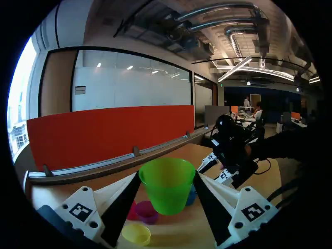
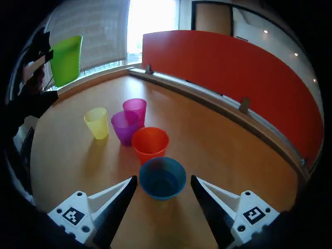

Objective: Pour water

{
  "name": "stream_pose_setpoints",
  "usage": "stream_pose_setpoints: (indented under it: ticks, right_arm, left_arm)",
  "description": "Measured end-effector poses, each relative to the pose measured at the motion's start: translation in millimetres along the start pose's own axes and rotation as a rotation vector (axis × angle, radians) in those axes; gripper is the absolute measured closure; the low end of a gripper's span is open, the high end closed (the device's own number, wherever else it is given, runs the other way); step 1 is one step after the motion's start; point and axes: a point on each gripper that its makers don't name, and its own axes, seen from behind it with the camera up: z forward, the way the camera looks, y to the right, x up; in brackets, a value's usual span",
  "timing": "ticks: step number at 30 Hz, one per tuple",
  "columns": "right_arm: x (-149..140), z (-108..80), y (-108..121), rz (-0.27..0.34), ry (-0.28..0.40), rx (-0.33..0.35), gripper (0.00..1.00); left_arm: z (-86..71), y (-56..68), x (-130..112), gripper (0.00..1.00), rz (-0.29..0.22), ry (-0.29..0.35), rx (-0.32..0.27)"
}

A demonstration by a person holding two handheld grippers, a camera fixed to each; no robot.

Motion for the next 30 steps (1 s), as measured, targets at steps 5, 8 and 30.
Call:
stream_pose_setpoints:
  ticks: [5,8,30]
  right_arm:
    - [-5,4.2,0,0.007,-0.006,0.003,0.0]
    - [-7,6.4,0,0.007,-0.008,0.005,0.0]
    - [-13,28.0,-1,0.004,-0.005,0.015,0.0]
  left_arm:
    - [0.1,-1.2,-2,0.11,-0.003,-0.003,0.0]
    - [-0.1,-2.3,-3,0.11,-0.004,-0.005,0.001]
    - [3.9,-7.0,-10,0.11,-0.007,-0.017,0.006]
